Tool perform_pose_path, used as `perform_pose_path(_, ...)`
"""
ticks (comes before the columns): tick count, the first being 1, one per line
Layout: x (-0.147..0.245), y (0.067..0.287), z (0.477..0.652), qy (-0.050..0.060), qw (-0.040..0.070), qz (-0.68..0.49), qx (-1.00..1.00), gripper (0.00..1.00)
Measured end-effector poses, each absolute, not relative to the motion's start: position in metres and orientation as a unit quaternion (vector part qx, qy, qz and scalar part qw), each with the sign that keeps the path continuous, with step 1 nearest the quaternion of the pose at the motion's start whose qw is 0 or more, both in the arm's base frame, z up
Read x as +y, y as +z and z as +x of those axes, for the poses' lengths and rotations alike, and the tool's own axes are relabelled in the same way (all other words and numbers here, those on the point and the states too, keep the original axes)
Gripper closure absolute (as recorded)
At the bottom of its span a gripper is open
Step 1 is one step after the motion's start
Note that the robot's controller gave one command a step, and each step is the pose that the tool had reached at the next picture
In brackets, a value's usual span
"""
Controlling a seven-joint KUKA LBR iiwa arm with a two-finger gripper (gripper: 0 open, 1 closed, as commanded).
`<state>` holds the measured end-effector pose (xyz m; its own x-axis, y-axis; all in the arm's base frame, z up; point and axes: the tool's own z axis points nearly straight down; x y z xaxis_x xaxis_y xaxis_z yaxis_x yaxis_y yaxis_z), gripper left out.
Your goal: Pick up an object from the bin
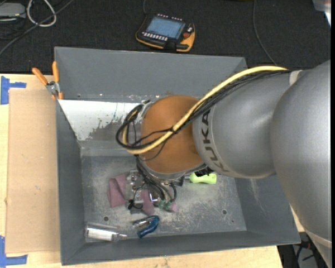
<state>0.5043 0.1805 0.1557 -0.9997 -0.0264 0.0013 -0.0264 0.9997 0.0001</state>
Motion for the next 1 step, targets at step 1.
perform_pose_path(1, 0.1422, 0.1715, 0.5292, 0.000, 0.003, -0.038, -0.999, 1.00)
